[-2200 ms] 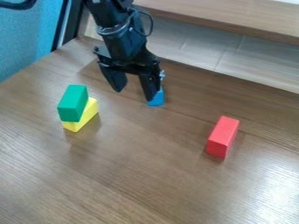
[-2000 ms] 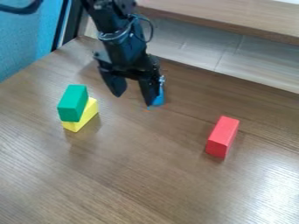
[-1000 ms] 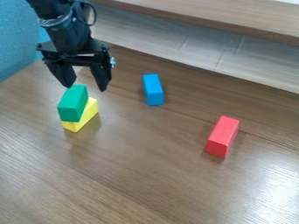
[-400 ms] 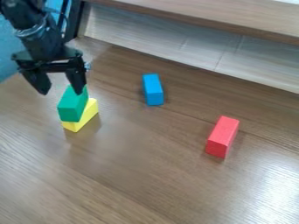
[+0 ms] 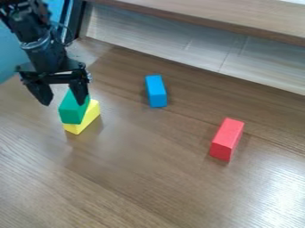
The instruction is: Move the green rectangular block to the center of the table
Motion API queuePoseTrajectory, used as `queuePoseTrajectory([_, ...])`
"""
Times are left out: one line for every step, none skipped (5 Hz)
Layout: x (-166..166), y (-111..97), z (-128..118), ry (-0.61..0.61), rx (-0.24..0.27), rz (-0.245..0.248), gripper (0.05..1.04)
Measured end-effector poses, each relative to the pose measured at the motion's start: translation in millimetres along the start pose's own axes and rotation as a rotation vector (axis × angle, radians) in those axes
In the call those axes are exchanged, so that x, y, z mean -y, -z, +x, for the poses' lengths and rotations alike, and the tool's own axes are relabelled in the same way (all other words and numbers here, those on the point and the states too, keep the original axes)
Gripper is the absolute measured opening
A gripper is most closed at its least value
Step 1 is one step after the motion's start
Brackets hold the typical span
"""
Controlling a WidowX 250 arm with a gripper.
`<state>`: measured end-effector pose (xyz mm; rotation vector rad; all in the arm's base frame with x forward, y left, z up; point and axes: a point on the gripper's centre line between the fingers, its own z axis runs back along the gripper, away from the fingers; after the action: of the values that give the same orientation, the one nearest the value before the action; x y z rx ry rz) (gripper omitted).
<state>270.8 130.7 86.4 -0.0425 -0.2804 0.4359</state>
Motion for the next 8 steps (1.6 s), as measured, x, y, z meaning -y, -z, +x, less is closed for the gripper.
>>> queuePoseTrajectory([-2,10,-1,-0.004,-0.019,0.018,1.0])
queuePoseTrajectory([-1,15,0,-0.009,-0.02,0.03,1.0])
queuePoseTrajectory([0,26,-2,-0.013,-0.041,0.04,0.966])
queuePoseTrajectory([2,28,1,-0.023,-0.013,0.048,0.69])
queuePoseTrajectory([7,30,0,-0.009,-0.008,0.027,0.595])
queuePoseTrajectory([30,21,0,0.062,0.005,-0.011,0.595])
queuePoseTrajectory([67,16,-7,0.172,0.011,-0.08,0.595])
queuePoseTrajectory([112,22,-24,0.303,-0.018,-0.14,0.595])
